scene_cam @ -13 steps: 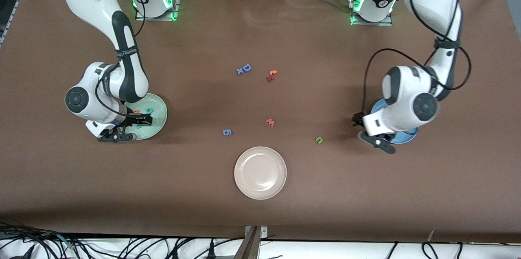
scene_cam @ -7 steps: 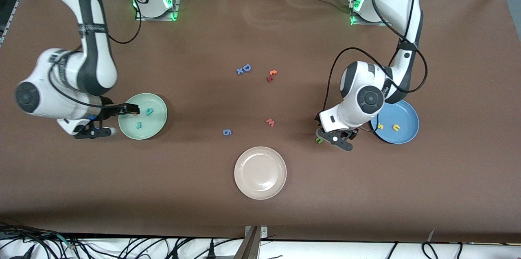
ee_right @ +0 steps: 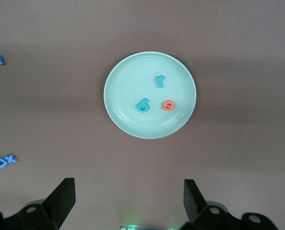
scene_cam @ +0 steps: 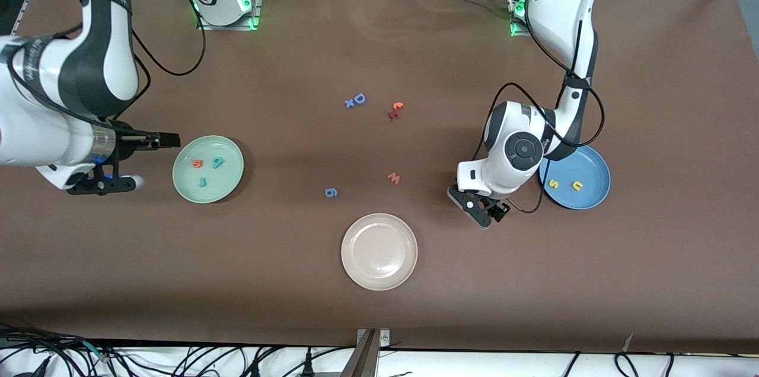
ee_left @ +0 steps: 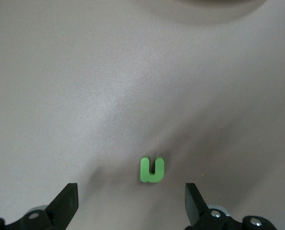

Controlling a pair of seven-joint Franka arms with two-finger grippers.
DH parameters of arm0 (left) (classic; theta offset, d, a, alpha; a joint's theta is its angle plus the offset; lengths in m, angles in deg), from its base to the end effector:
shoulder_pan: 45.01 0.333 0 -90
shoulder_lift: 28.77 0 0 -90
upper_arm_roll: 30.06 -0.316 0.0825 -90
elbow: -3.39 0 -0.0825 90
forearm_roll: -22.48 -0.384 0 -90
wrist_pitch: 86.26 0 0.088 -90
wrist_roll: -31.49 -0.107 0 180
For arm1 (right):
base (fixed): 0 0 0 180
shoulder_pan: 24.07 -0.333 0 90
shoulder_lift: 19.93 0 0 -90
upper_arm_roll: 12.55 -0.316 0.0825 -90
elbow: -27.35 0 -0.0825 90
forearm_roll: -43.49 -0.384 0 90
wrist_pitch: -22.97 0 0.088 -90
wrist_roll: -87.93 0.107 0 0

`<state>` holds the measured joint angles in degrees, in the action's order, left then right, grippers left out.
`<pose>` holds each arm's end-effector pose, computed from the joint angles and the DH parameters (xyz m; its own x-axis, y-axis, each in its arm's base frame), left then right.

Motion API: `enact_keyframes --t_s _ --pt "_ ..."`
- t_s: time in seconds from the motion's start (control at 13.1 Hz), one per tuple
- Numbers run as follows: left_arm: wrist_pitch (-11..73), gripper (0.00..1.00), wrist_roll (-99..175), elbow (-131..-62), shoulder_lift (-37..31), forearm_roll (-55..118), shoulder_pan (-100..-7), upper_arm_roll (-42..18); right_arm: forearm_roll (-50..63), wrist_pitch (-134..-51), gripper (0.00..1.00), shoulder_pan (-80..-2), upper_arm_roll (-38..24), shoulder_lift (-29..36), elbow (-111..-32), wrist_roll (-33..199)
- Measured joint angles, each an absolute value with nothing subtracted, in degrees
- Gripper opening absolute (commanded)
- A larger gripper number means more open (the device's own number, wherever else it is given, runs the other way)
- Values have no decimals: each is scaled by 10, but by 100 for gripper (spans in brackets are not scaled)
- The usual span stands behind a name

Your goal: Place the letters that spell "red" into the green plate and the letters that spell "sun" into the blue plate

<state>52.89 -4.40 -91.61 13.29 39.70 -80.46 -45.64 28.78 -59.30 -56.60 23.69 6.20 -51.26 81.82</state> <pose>0.6406 -0.2562 0.1986 0.6760 -0.7330 0.0756 -0.7341 -0.6788 -0.0171 0.6379 0.0593 0.4716 0.9524 0.0470 -0.3013 0.0424 -0.9989 -0.0217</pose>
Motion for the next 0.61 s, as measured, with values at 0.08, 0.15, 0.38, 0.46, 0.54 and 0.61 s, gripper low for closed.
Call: enact_keyframes --t_s 0.08,0.15,0.38,0.46,0.54,0.61 --pt "536 92 -48 -916 140 397 -805 -456 296 -577 100 -566 236 59 -489 828" --pt "543 92 -49 -916 146 397 -805 -456 305 -572 100 -565 234 52 -473 832" --pt "563 84 -49 -916 163 397 -812 -455 364 -563 100 -519 154 2 -464 869" --pt "565 81 -49 -916 165 397 -814 -455 384 -561 100 -486 106 -16 -468 888" --pt "565 77 -49 -916 165 397 -815 -455 399 -561 100 -453 62 -32 -477 901" --pt "565 68 -49 -916 166 397 -815 -456 406 -570 100 -422 26 -47 -493 905"
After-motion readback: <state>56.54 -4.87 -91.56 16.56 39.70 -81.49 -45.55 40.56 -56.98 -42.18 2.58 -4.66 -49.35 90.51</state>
